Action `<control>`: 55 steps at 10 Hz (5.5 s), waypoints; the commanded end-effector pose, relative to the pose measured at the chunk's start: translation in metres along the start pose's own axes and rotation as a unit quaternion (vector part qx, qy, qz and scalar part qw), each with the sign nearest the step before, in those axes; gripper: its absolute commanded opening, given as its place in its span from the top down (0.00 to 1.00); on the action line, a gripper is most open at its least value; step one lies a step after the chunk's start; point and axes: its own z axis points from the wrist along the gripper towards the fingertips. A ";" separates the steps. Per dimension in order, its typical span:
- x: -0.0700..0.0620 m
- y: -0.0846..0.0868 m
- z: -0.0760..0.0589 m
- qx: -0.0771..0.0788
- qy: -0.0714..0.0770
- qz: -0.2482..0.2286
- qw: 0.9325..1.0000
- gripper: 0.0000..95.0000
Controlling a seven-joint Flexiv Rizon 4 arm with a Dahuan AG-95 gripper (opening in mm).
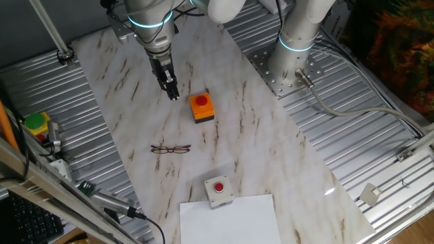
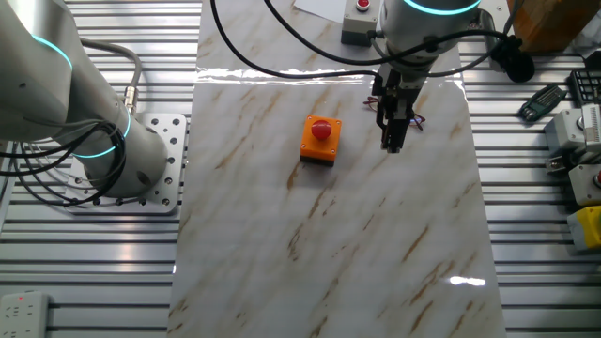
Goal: Unfold the leg of the glasses (with one hand)
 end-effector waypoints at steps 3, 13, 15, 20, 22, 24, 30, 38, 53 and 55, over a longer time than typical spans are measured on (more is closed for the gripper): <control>0.000 0.001 -0.001 0.001 -0.005 0.027 1.000 1.00; 0.001 0.001 -0.002 0.001 -0.006 0.031 1.000 1.00; 0.001 0.001 -0.002 0.001 -0.006 0.032 0.999 1.00; 0.001 0.001 -0.002 0.001 -0.005 0.030 1.000 1.00; 0.001 0.001 -0.002 0.001 -0.004 0.031 1.000 1.00; 0.001 0.001 -0.002 0.001 -0.004 0.032 0.999 1.00; 0.000 0.001 -0.003 -0.004 -0.005 0.042 0.999 1.00; 0.000 0.018 -0.002 -0.010 -0.008 0.074 0.997 1.00; -0.033 0.116 0.063 -0.035 -0.026 0.129 0.991 1.00; -0.027 0.119 0.068 -0.032 -0.028 0.129 0.991 1.00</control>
